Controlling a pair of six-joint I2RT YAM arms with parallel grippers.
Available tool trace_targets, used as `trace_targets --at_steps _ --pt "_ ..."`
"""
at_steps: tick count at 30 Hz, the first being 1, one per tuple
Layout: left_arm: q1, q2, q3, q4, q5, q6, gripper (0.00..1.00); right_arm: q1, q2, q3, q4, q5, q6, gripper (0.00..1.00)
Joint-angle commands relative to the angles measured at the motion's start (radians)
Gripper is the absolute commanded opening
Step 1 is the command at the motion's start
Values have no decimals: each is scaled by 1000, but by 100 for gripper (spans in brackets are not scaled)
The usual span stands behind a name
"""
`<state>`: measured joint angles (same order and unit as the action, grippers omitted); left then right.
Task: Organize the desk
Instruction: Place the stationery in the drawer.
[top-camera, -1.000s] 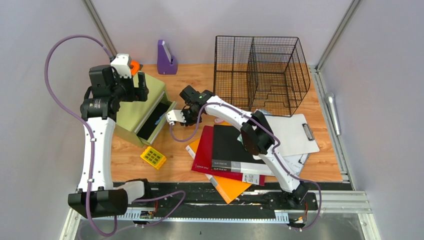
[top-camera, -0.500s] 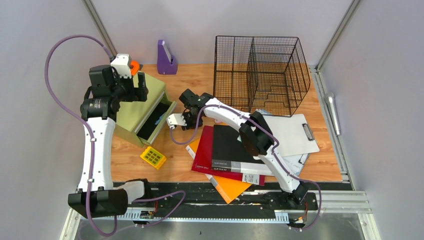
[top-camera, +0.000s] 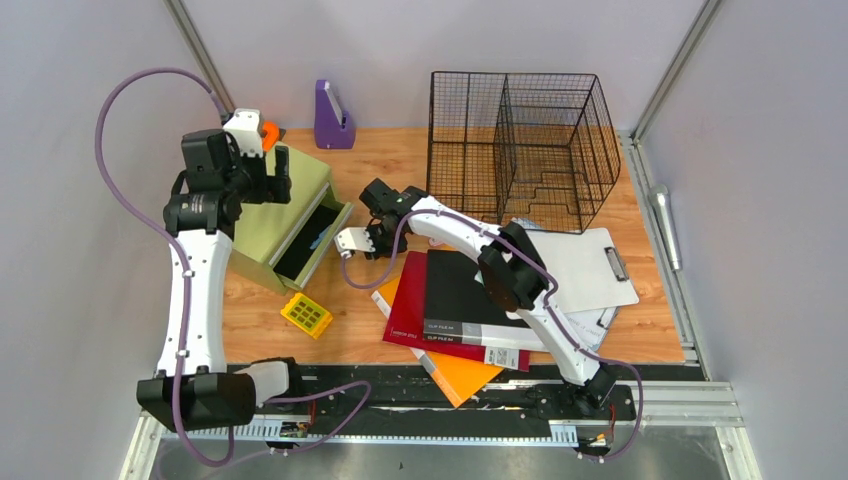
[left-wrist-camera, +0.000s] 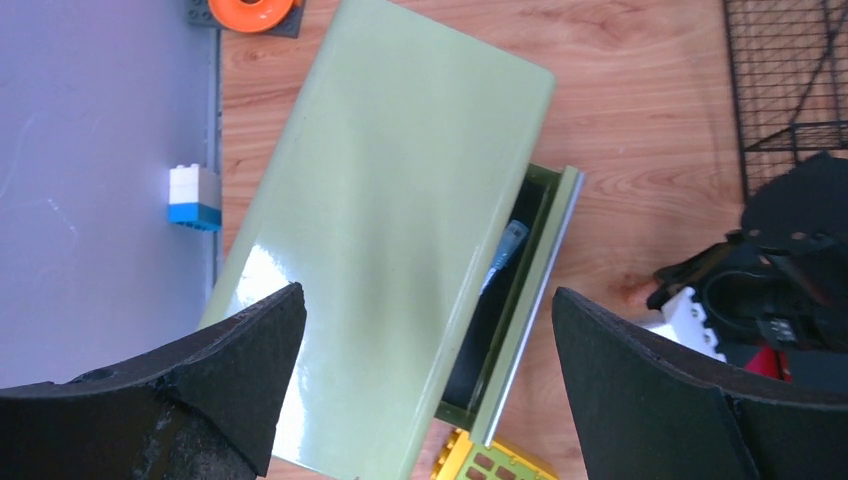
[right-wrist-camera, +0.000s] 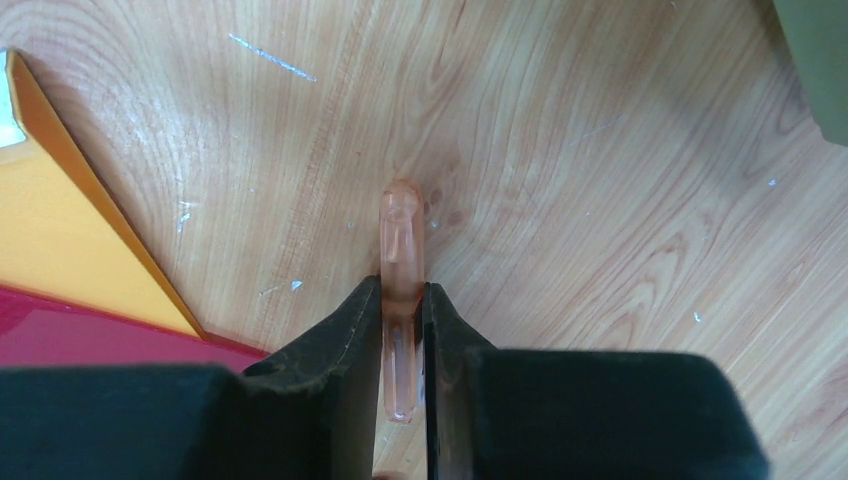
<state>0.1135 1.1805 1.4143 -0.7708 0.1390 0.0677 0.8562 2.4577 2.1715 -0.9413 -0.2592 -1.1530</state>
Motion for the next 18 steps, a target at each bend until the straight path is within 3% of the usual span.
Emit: trace_targets --at_steps 1,10,18 --pt "35 58 16 20 -83 63 100 -4 -31 18 -5 -24 35 0" --pt "186 231 131 -6 17 61 100 -3 -107 102 7 -133 148 0" --pt "221 336 148 -1 79 15 100 15 -134 151 57 -132 164 0"
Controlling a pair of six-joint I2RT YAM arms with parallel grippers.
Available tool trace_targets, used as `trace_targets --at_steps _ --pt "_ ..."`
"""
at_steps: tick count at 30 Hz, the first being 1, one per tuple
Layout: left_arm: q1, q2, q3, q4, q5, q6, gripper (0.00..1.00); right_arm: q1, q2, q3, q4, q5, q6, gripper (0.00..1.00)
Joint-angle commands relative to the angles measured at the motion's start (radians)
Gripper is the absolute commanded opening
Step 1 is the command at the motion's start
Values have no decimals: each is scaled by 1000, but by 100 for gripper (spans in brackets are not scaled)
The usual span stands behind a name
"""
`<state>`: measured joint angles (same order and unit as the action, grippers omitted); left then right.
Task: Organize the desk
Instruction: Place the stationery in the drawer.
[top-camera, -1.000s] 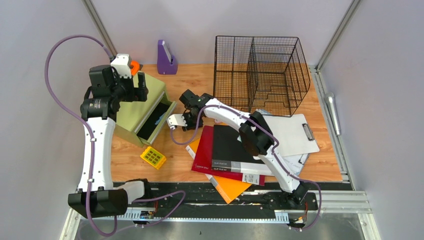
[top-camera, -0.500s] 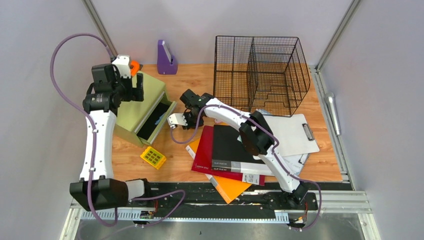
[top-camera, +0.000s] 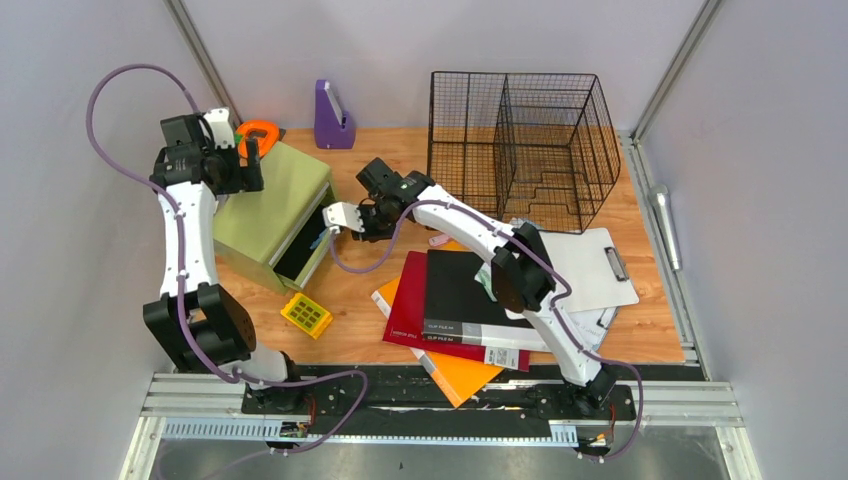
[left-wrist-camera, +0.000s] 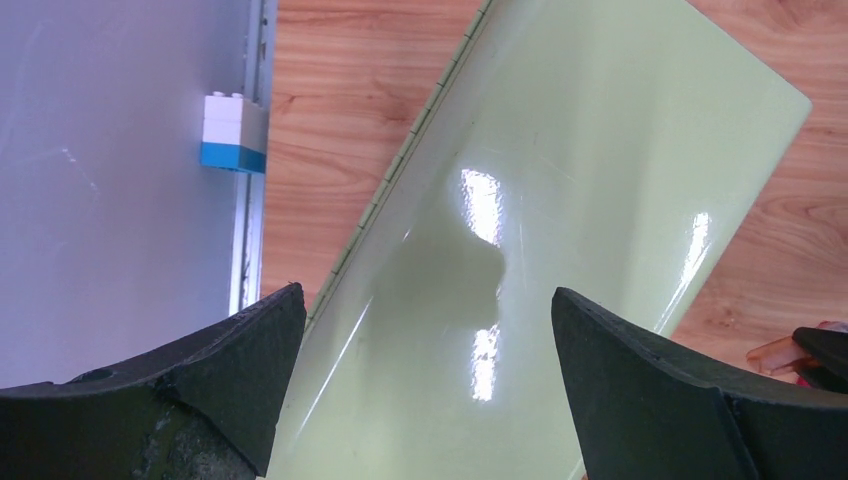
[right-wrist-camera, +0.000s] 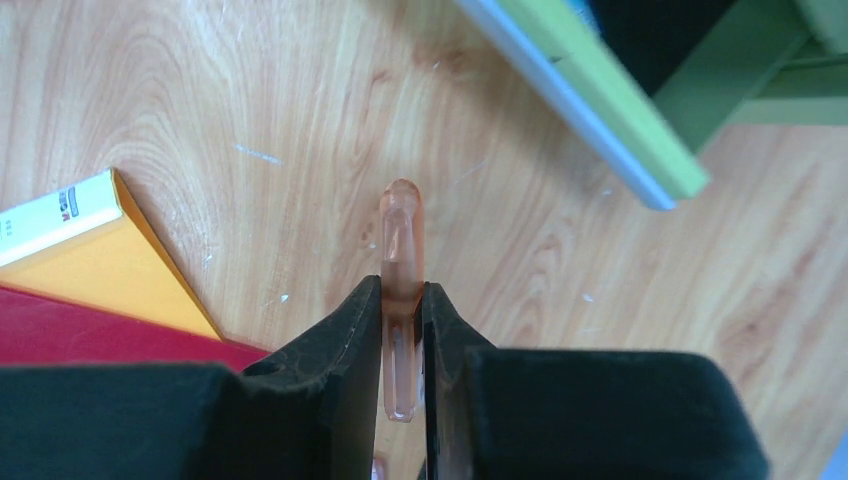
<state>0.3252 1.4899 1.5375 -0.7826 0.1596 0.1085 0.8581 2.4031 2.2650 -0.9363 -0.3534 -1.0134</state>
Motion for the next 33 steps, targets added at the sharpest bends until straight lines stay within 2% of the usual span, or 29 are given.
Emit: trace_targets --at_steps 1,12,19,33 --pt "11 41 17 10 75 -28 100 14 -81 63 62 -35 25 0" --pt "40 109 -72 -33 311 -89 100 47 -83 82 171 2 -6 0" --pt "41 105 -152 -56 507 -135 98 63 -77 56 252 20 -97 0" --pt "39 48 -235 -59 623 -147 98 120 -20 38 294 71 -309 0"
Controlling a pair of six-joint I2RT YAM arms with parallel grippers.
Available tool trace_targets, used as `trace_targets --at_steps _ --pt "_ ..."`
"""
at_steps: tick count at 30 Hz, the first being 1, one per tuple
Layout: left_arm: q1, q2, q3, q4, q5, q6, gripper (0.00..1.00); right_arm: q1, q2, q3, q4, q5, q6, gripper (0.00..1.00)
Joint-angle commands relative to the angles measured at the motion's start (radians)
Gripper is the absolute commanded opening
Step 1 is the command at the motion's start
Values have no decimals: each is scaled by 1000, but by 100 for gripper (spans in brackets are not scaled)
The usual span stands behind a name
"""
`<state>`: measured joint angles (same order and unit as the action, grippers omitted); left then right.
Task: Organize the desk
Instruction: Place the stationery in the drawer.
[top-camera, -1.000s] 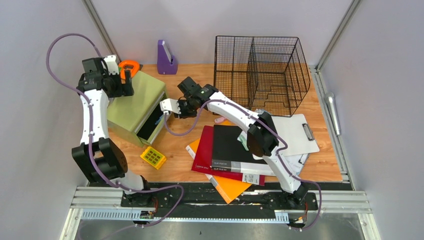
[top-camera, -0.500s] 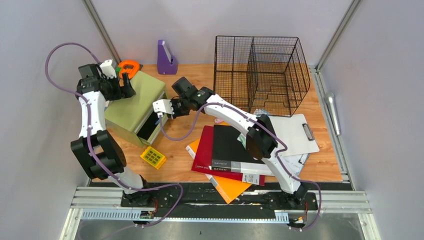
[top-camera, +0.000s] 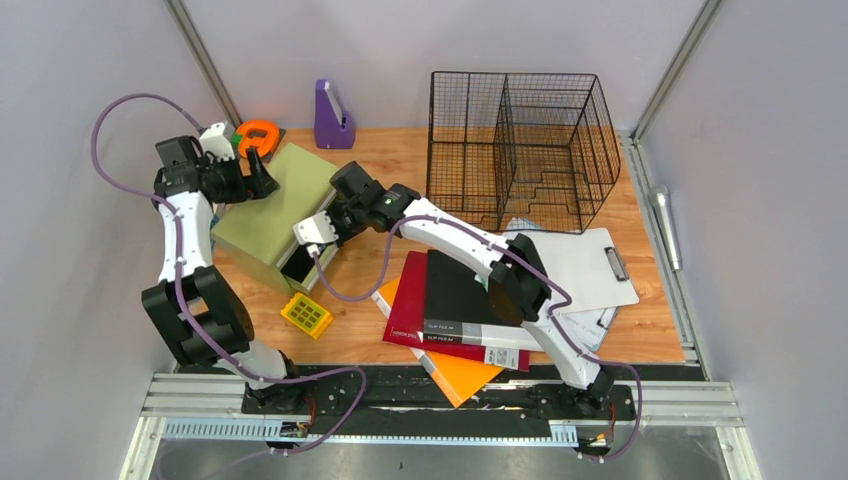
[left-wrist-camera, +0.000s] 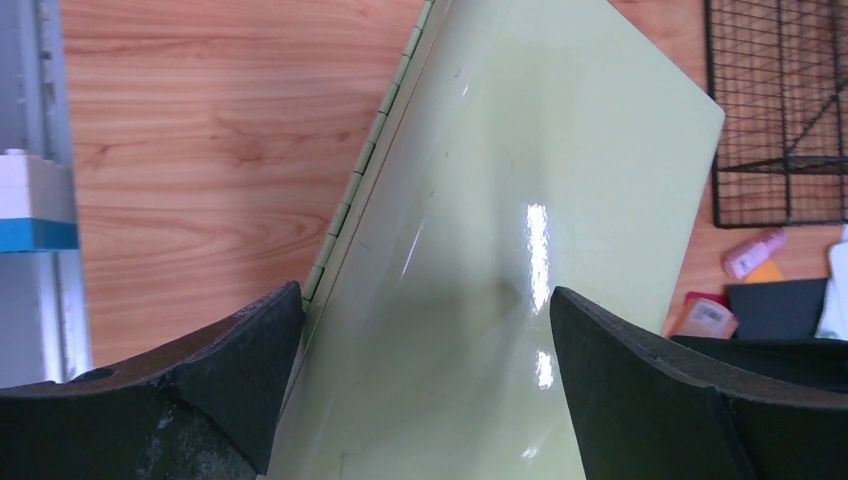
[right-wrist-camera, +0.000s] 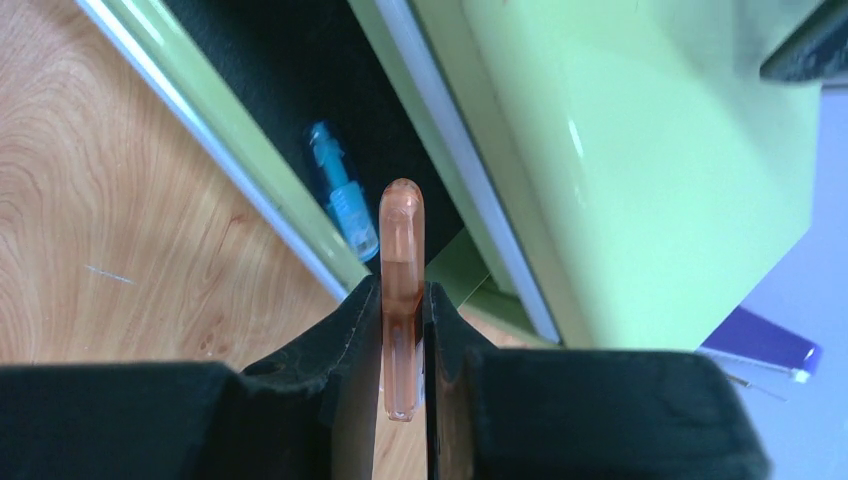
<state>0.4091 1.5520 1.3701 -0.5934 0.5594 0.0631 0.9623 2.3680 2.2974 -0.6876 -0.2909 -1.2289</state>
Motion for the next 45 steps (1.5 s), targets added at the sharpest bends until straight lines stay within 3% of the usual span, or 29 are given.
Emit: trace_targets --at_steps 1,17,20,24,26,35,45 --pt "-45 -20 -72 -250 235 -101 98 18 20 5 48 12 -101 0" --pt "-45 -39 -48 -257 162 -91 99 40 14 -115 43 45 -229 3" --pt "-46 -46 -46 -253 139 -83 99 40 18 -106 49 53 -223 20" --pt "-46 -58 -44 -242 117 -81 99 40 10 -102 83 82 -191 51" --pt "-46 -61 -42 -236 112 -85 99 38 3 -95 98 100 -166 57" --pt "-46 -73 2 -223 74 -82 99 -14 -167 -177 63 125 -11 56" --pt "-45 -104 10 -182 29 -75 99 -185 -394 -463 -32 -44 316 53"
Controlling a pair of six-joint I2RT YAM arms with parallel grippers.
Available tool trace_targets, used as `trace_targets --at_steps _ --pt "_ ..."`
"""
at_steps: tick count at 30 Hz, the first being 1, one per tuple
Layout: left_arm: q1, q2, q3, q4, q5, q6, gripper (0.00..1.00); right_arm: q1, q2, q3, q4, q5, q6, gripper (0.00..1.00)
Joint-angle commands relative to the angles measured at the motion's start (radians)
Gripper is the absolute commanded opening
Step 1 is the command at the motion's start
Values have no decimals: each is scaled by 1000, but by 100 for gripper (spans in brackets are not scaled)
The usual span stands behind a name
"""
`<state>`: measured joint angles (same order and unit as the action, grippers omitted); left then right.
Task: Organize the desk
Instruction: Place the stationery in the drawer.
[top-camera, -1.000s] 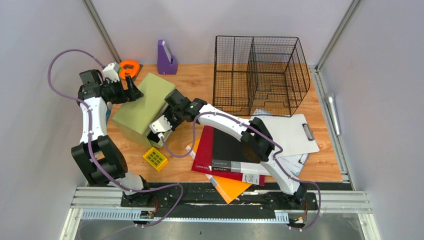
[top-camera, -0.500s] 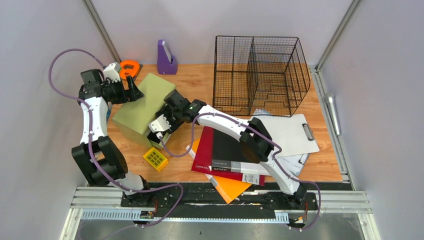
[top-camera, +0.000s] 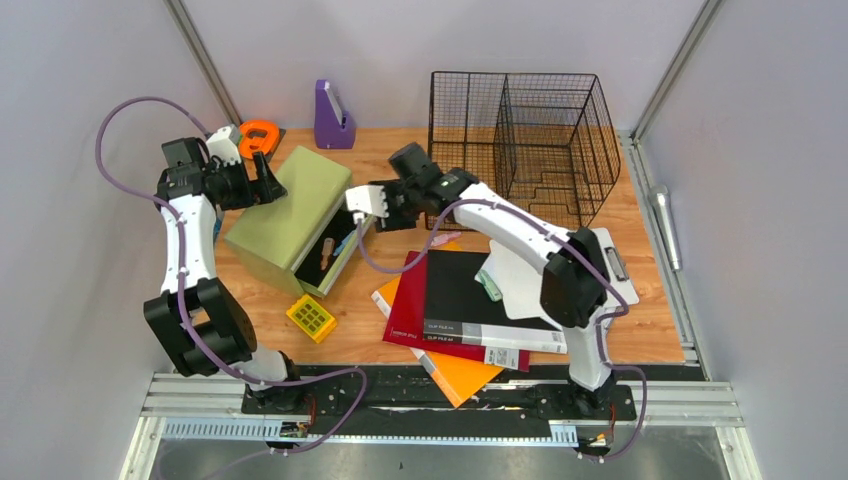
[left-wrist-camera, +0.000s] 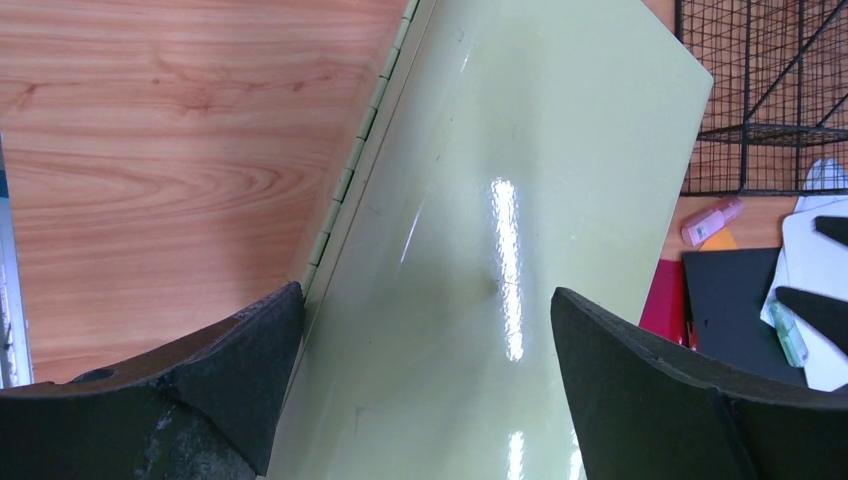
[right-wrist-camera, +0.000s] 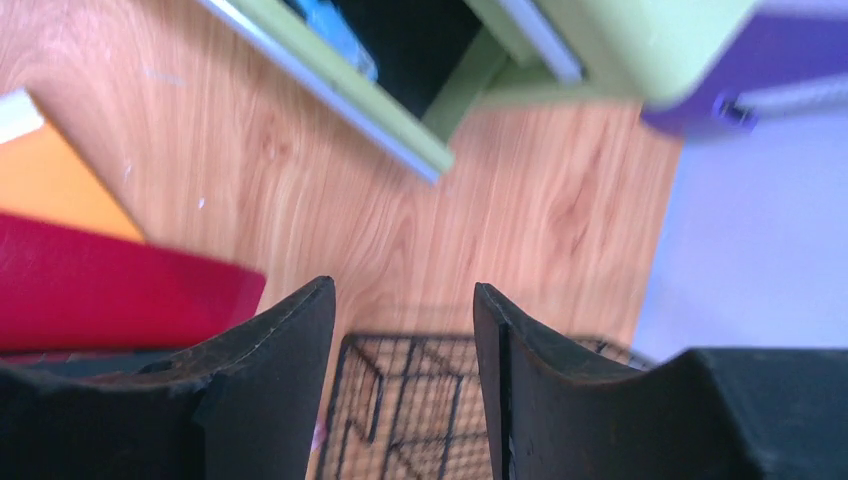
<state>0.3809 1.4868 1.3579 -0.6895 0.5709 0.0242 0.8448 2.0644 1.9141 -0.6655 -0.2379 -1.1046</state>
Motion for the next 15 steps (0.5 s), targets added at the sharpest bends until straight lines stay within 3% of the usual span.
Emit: trace_targets --at_steps 1,8,15 --pt "-17 -39 22 -85 18 -37 99 -88 -111 -110 -69 -115 234 54" --pt "-17 -55 3 -70 5 -31 99 -202 -278 -406 -115 -129 510 57" --pt "-17 -61 -7 -54 4 -40 99 -228 -391 -650 -123 -54 648 58"
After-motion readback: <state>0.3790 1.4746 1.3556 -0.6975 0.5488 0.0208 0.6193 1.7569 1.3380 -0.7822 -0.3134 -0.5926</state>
